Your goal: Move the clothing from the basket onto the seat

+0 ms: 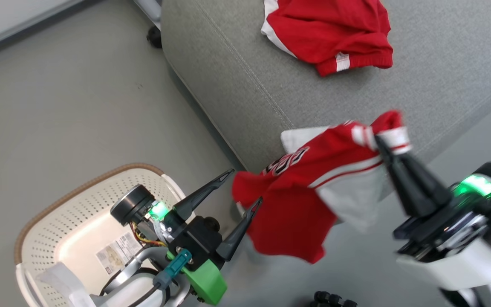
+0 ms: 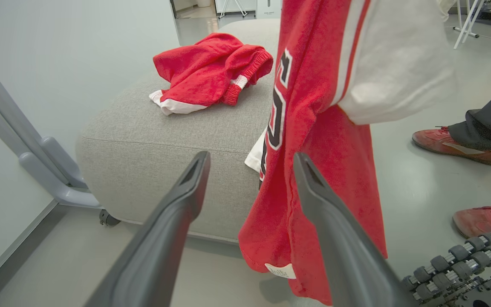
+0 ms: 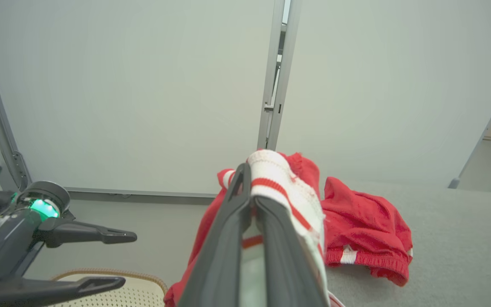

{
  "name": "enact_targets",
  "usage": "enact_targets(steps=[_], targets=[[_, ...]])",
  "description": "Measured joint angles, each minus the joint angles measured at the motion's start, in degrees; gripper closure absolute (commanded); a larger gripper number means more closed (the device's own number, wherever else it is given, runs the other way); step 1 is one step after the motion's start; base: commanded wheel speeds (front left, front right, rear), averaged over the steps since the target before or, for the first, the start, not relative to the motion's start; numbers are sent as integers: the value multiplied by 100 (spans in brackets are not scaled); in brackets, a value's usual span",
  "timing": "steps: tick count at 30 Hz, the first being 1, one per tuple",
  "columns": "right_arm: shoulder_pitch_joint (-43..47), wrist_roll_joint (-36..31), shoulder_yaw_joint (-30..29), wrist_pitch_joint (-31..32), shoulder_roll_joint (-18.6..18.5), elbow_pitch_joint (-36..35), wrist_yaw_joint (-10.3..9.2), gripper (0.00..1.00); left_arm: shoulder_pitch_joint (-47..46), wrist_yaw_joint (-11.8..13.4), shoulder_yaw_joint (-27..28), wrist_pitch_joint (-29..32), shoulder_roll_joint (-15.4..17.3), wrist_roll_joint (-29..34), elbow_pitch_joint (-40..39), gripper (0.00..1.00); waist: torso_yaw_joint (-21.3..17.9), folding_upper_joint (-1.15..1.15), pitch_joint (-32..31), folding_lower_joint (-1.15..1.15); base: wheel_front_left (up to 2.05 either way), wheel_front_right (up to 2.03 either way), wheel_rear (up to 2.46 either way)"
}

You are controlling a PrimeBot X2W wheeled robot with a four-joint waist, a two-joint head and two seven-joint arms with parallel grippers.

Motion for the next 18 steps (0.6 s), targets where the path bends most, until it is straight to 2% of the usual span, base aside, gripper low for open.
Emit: enact_targets(steps=[4, 10, 15, 18], targets=[[-429, 157, -676, -1, -101, -612, -1, 100, -110, -51, -38, 69, 5, 22, -35, 0, -72, 0, 294, 0, 0, 0, 0], [-1702, 229, -1592, -1, -868, -783, 0, 100, -319, -55, -21, 205, 151, 160, -199, 0, -87, 0, 779, 0, 0, 0, 0], [-2856, 495, -2492, -2, -1944, -147, 0, 100, -654, -129, 21, 304, 256, 342, -357, 0, 59, 0, 1229, 0, 0, 0, 0], [-3397, 702, -2825, -2, -2686, 367, 1, 100, -839, -176, 62, 320, 290, 386, -435, 0, 245, 0, 1452, 1, 0, 0, 0]])
